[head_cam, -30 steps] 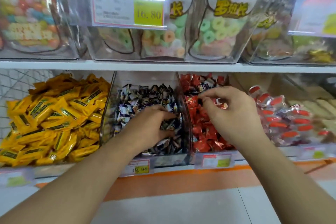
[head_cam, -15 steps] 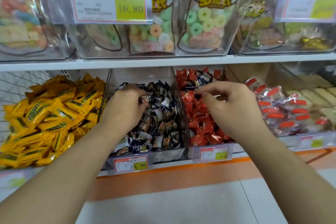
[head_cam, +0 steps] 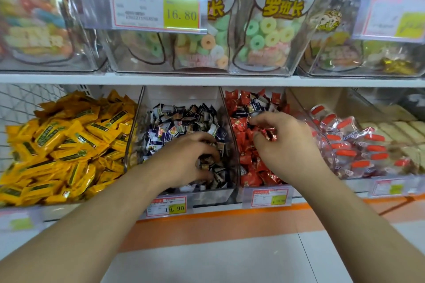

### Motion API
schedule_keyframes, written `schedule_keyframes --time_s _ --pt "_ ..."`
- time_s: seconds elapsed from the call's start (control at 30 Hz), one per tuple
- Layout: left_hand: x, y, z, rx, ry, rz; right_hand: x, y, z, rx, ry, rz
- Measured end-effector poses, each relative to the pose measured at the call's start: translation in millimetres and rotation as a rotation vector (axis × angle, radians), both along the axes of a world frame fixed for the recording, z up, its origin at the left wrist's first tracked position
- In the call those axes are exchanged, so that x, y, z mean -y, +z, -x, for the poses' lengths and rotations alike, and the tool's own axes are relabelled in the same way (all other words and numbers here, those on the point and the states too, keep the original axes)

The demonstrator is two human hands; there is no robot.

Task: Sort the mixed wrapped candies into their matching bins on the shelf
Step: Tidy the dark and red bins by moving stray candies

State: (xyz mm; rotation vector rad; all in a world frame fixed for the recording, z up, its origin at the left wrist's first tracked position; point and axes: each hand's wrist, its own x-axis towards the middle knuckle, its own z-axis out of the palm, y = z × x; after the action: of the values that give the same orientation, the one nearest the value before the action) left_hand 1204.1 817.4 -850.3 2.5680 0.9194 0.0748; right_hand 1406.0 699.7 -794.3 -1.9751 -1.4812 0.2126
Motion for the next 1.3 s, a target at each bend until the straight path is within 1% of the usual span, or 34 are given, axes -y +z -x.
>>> schedule_keyframes --time_s 0.1,0.2,0.37,0.43,0.53,0.67,0.7,0.77,0.9,1.03,1.1,1.17,1.3 --pt "-9 -3 2 0.063 0.083 -0.006 -1 -2 -1 0.010 -0.004 0.019" --pt "-19 -4 8 0.136 0.200 -0.159 -1 -4 -2 0.025 -0.012 0.014" --pt "-23 3 14 0.103 0.356 -0.304 -1 -3 -4 0.030 -0.003 0.012" --pt "-20 8 15 0.118 0.362 -0.272 -1 -2 -4 0.029 -0.001 0.004" --pt "-13 23 17 0.112 0.298 -0.179 -2 -1 -5 0.027 0.004 -0.013" --pt "-2 39 26 -0.096 0.112 0.087 -1 0 -5 0.014 -0.001 -0.020" --pt "-1 37 28 -0.151 0.082 0.125 -1 0 -5 0.016 -0.003 -0.016" --pt "-1 27 29 -0.186 0.059 0.106 0 0 -5 0.030 -0.006 -0.007" --pt "-7 15 21 -0.052 0.146 0.001 2 0 -3 0.044 -0.008 0.001" --pt "-11 12 15 0.085 0.379 -0.146 2 1 -2 0.056 -0.013 -0.004" --pt "-13 17 16 0.153 0.472 -0.178 1 1 -3 0.050 -0.018 -0.009" --pt "-13 23 17 0.225 0.499 -0.172 0 1 -4 0.037 -0.017 -0.015" --pt "-6 35 23 0.292 0.446 -0.125 -1 3 -3 0.024 -0.002 -0.023"
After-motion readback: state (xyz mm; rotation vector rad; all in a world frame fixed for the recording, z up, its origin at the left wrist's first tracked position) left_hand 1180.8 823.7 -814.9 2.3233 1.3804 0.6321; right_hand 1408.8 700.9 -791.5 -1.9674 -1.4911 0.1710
